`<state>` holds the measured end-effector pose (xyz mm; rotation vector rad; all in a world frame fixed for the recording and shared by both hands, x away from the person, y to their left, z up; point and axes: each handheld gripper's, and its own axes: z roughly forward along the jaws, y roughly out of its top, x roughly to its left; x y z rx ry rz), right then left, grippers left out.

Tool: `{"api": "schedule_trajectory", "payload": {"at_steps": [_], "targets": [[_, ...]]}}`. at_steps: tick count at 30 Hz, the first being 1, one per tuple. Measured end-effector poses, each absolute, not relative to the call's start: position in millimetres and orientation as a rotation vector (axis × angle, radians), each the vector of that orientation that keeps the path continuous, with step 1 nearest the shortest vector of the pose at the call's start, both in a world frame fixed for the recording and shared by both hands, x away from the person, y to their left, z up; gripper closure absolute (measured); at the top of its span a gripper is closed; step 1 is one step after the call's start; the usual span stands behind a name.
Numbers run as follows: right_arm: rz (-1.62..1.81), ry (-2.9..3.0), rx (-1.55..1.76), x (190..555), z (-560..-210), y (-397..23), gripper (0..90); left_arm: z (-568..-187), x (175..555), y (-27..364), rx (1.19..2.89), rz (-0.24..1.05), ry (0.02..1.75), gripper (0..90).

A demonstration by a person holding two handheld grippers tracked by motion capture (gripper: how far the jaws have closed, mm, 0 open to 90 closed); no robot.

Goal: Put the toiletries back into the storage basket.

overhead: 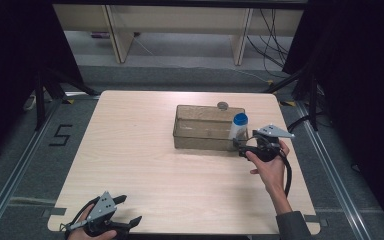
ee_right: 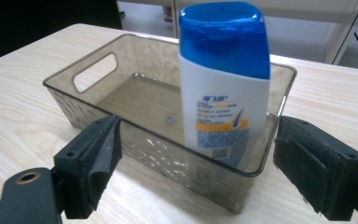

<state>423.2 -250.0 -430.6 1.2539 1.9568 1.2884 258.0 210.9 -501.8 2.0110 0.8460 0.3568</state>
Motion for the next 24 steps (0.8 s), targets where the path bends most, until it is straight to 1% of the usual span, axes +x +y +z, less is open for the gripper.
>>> {"api": "schedule_trajectory", "payload": {"at_steps": [24], "targets": [[1.302,2.017,1.178,404,-431,-239,16.0,-502,258,211,2.012,0.360,0.843,15.1]]}}
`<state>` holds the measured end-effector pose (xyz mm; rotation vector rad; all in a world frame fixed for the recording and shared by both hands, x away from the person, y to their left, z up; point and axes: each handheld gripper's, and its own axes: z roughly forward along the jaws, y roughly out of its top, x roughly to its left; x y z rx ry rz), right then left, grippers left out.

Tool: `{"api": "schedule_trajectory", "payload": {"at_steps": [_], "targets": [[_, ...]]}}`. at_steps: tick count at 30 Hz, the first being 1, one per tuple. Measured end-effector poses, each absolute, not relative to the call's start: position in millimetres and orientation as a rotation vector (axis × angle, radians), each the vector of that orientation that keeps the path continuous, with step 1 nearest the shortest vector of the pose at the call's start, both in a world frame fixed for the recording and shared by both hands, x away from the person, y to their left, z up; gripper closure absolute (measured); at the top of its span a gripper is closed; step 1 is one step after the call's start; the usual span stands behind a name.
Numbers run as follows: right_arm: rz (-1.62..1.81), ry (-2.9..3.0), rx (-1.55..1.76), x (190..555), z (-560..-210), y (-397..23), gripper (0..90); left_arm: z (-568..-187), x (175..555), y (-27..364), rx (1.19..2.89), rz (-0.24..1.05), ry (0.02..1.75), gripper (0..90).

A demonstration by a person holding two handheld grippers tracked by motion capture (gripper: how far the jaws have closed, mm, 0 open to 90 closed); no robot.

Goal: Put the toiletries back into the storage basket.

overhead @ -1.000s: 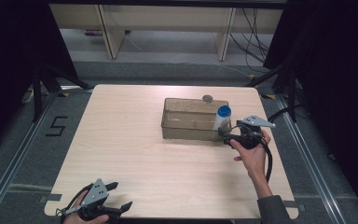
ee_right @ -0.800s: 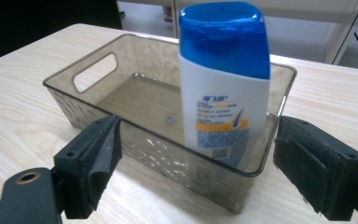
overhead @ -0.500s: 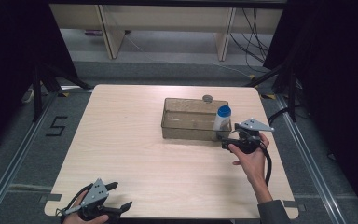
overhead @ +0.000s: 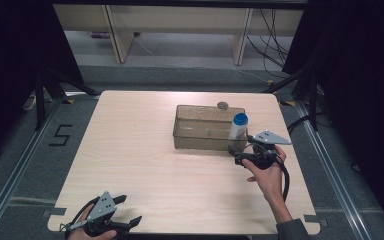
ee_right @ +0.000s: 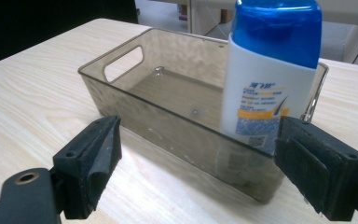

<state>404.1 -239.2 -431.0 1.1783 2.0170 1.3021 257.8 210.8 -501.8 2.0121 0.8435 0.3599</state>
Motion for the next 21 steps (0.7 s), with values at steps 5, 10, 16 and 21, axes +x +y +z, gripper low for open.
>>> {"api": "schedule_trajectory", "payload": {"at_steps": [5,10,16,21], "targets": [[1.316,2.033,1.179,401,-433,-236,16.0,-502,258,211,2.012,0.360,0.844,15.1],[1.332,2.056,1.207,396,-435,-233,15.7,-502,258,211,2.005,0.361,0.842,15.1],[1.312,2.062,1.154,394,-438,-233,15.8,-503,258,211,2.003,0.363,0.843,15.1],[1.328,2.061,1.168,390,-440,-231,15.8,-502,258,211,2.008,0.363,0.845,15.1]]}}
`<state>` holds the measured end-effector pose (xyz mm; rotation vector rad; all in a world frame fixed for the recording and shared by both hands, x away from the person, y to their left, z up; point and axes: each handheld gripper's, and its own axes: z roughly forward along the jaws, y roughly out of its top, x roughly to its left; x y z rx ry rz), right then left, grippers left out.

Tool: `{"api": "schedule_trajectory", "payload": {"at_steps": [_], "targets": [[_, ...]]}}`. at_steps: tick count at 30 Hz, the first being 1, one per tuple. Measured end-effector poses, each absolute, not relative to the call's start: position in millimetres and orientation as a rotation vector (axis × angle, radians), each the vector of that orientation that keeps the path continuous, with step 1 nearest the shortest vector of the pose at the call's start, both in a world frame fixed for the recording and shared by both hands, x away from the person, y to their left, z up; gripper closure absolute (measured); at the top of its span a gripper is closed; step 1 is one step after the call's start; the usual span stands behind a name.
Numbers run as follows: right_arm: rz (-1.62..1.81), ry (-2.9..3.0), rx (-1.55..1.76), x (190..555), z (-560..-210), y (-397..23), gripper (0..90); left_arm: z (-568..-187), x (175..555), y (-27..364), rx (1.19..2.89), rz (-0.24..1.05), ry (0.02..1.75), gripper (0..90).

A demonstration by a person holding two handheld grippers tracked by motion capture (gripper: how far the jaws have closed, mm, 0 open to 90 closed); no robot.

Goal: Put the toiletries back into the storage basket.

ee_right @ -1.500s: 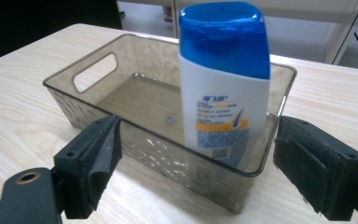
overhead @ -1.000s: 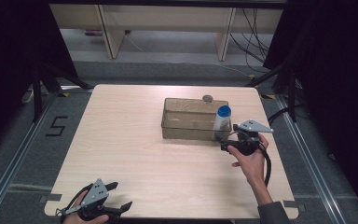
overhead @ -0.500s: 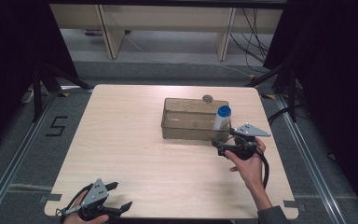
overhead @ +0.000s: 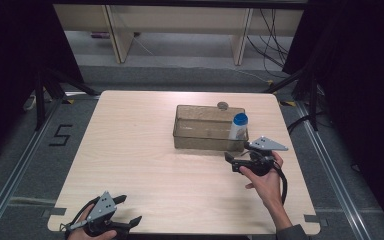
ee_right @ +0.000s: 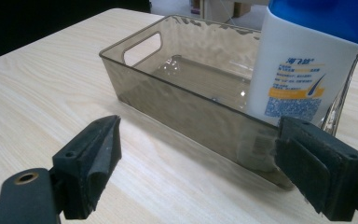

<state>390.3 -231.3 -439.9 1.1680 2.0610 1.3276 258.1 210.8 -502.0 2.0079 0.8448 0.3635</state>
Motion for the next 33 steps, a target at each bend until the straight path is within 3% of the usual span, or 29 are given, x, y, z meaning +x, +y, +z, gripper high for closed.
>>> {"api": "schedule_trajectory", "payload": {"at_steps": [33], "targets": [[1.318,2.131,1.118,368,-450,-229,15.8,-502,258,212,2.016,0.370,0.846,15.0]]}}
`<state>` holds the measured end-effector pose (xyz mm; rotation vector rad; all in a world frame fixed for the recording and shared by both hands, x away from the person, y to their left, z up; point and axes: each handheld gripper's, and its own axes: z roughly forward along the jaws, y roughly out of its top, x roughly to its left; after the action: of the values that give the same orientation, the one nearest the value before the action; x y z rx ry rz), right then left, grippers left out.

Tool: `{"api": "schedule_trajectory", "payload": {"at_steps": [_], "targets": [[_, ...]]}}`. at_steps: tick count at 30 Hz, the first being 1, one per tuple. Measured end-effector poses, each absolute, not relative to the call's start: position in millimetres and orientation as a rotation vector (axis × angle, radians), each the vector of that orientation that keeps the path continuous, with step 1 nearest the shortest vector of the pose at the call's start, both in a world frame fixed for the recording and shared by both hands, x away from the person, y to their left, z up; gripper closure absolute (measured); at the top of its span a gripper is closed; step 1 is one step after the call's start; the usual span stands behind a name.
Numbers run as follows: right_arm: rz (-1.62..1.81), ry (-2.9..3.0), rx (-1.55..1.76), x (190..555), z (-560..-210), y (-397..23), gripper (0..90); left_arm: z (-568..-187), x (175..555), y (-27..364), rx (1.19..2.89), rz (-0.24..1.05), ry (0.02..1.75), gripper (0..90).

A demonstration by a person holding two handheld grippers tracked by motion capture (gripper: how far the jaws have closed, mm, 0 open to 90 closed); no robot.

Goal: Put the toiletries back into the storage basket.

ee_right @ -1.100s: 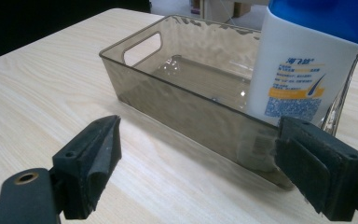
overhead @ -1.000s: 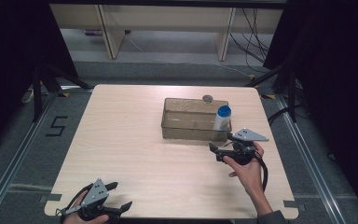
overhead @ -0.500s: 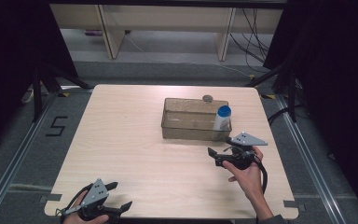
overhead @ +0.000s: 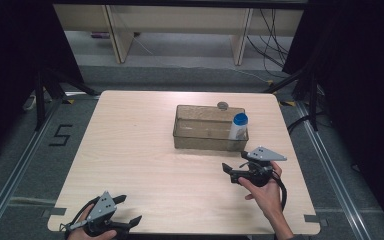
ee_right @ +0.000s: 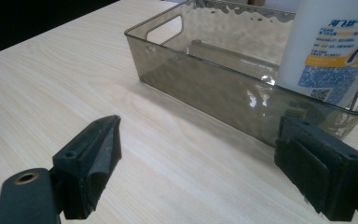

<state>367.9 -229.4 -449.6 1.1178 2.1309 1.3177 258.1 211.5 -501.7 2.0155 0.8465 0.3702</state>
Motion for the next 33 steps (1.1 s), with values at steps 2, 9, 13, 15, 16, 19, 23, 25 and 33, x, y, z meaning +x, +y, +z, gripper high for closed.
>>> {"api": "schedule_trajectory", "payload": {"at_steps": [2,9,13,15,16,19,23,25,33], "targets": [[1.351,2.120,1.143,366,-451,-227,15.9,-502,258,211,2.014,0.370,0.847,15.1],[1.344,2.129,1.135,362,-453,-228,15.8,-502,258,211,2.007,0.370,0.844,15.1],[1.348,2.140,1.157,358,-453,-228,15.9,-502,258,211,2.009,0.370,0.846,15.1],[1.363,2.133,1.146,357,-455,-228,15.9,-502,258,211,2.005,0.369,0.844,15.1],[1.340,2.130,1.103,358,-455,-230,15.9,-502,258,211,2.005,0.369,0.844,15.1],[1.348,2.141,1.126,355,-456,-229,15.9,-502,258,211,2.004,0.370,0.844,15.1],[1.340,2.152,1.123,352,-456,-230,15.9,-502,258,211,2.005,0.369,0.844,15.1],[1.342,2.143,1.111,351,-456,-230,15.9,-502,258,211,2.005,0.370,0.844,15.1],[1.349,2.158,1.105,343,-457,-230,16.0,-503,258,211,2.005,0.367,0.842,15.1]]}}
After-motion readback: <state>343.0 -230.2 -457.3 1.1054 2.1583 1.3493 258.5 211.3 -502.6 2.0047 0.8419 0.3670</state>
